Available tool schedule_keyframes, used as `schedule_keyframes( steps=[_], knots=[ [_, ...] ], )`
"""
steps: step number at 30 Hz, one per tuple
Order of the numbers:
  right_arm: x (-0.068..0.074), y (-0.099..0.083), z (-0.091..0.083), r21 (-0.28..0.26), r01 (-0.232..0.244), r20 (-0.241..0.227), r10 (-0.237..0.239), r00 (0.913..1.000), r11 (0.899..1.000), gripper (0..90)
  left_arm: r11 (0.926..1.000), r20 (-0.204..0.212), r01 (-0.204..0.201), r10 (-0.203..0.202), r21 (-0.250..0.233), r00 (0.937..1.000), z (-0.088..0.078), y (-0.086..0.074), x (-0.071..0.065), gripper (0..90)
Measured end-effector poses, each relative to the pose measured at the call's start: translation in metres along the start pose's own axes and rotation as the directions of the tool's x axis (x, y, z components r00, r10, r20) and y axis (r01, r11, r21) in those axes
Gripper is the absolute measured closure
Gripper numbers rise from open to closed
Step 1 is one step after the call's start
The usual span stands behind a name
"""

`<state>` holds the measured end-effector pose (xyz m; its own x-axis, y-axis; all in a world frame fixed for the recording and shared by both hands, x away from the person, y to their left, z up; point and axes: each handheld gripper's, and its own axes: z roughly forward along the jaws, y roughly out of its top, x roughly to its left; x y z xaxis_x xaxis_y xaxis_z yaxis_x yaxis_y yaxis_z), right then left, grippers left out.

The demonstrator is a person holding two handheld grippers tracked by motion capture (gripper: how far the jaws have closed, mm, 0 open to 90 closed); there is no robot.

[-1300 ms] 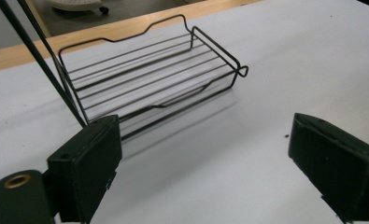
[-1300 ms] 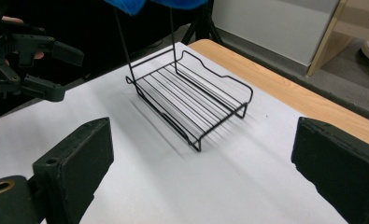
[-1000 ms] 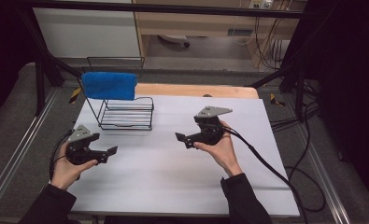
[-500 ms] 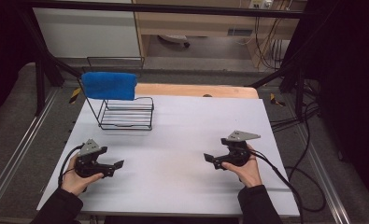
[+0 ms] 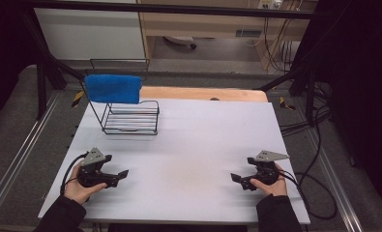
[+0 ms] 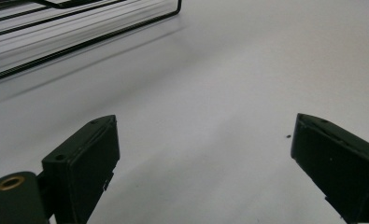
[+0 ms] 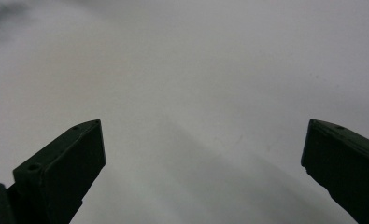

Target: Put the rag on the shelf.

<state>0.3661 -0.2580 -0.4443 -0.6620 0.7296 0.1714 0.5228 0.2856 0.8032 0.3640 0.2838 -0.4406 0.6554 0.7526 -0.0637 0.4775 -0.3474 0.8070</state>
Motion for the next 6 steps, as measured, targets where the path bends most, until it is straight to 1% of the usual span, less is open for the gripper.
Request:
schedule_keyframes(
  steps=[1,4,6],
  knots=[
    [-0.0001,-0.0018,-0.0017,-0.002,-0.012,0.000,0.012,0.9999,1.000,0.6,1.0000,-0.001,-0.003,0.003,0.002,1.0000,0.0002,-0.0004,0.0001,8.1],
    [-0.0009,-0.0045,-0.0051,0.000,-0.017,0.000,0.017,0.9999,1.000,0.6,0.9999,0.001,-0.007,0.007,0.009,1.0000,0.0016,-0.0016,0.0003,8.1],
    [-0.0020,-0.0049,-0.0060,-0.009,-0.022,0.000,0.022,0.9998,1.000,0.6,0.9999,-0.002,-0.008,0.008,0.011,1.0000,0.0017,-0.0019,0.0001,8.2]
  ],
)
